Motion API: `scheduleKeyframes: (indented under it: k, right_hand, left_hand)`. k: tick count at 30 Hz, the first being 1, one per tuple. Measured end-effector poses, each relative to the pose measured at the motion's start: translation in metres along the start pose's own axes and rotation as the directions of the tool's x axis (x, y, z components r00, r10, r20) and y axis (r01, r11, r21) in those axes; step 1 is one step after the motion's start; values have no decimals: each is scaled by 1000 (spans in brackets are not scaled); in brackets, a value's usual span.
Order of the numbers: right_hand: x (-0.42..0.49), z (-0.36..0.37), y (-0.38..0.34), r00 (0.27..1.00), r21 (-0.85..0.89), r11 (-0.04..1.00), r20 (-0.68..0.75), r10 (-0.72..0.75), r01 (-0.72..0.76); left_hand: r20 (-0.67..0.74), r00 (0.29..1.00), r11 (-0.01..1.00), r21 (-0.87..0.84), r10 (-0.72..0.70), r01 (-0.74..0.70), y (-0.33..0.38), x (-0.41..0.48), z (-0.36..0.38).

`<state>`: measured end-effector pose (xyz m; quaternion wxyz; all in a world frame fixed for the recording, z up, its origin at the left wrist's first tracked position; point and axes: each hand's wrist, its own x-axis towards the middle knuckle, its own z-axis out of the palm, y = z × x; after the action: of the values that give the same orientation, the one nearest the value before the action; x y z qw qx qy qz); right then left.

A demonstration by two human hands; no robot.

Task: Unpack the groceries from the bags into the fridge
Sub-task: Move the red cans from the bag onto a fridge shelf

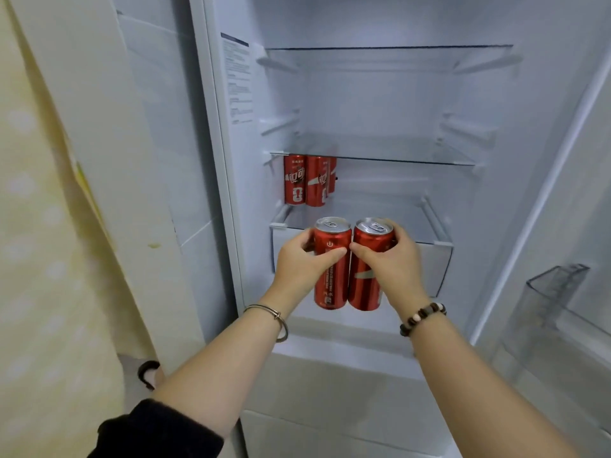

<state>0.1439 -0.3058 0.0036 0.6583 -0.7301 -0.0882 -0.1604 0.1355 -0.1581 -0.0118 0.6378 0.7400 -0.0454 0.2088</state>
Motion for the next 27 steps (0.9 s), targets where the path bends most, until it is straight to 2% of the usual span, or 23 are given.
scheduleKeyframes:
  k: [6, 11, 17, 24, 27]
  right_hand:
    - [45, 23, 5, 995, -11, 1000, -99, -27, 26]
    - [75, 45, 5, 991, 24, 998, -119, -61, 64]
    - [113, 68, 7, 992, 78, 995, -115, -59, 68]
    - [153, 87, 20, 996, 46, 999, -84, -1, 5]
    - [166, 96, 24, 996, 44, 999, -89, 20, -16]
  left_hand:
    - [-132, 991, 998, -59, 20, -28, -2, 40, 0]
    - [-209, 978, 998, -49, 27, -38, -13, 76, -14]
    - [-217, 976, 997, -72, 19, -35, -21, 121, -31]
    - [-255, 966, 997, -67, -45, 29, -38, 159, -31]
    - [-299, 954, 999, -34, -19, 9, -41, 172, -28]
